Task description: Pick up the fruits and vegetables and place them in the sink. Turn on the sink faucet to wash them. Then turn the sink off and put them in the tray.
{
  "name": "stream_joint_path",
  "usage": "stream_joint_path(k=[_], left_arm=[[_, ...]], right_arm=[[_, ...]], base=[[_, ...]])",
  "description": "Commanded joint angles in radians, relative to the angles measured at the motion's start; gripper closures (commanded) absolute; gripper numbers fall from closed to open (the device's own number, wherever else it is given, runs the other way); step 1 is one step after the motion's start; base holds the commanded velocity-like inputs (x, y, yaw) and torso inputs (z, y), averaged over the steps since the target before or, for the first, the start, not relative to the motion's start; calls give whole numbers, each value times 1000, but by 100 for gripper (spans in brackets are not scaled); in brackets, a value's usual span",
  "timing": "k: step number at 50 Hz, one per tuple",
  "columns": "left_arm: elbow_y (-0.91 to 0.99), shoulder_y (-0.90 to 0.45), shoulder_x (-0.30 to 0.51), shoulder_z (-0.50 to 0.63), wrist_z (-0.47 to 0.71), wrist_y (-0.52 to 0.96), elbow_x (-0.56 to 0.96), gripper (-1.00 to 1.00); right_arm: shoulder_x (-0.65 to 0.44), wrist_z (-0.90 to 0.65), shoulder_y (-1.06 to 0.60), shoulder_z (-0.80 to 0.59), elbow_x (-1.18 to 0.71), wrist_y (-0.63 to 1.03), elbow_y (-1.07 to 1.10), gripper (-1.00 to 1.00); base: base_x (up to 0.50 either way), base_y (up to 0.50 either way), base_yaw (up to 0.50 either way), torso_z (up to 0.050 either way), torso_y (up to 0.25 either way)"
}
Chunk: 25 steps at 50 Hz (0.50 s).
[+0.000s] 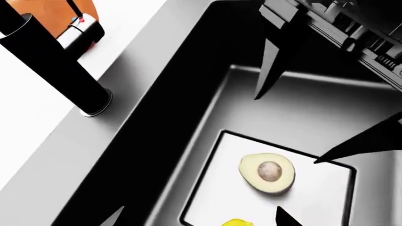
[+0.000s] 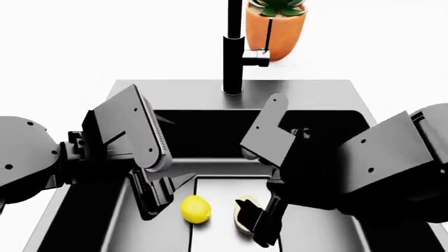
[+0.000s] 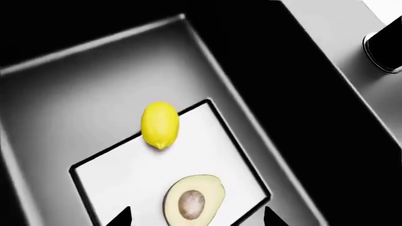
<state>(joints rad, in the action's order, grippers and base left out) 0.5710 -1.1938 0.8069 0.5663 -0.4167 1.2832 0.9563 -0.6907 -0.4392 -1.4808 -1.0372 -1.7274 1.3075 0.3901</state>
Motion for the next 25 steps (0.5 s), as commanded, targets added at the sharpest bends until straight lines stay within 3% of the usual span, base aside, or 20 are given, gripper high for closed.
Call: stream_joint_path(k=[1,15,25], left_arm=[[-9,7,-6,27,-4,-19,-17,-100],[-15,24,-5,43,-12,-48,-28,-100],[-19,29,-2,50,-15,-65,-35,-100]], right_arm=[[5,-134,62,-24,-99,-56,-59,-100],[-1,-214,147,-47,-180,-142,-128,-100],[26,-167,208,-60,-63,-205,-241,-100]], base=[[0,0,0,0,0],[0,0,0,0,0],[0,0,0,0,0]])
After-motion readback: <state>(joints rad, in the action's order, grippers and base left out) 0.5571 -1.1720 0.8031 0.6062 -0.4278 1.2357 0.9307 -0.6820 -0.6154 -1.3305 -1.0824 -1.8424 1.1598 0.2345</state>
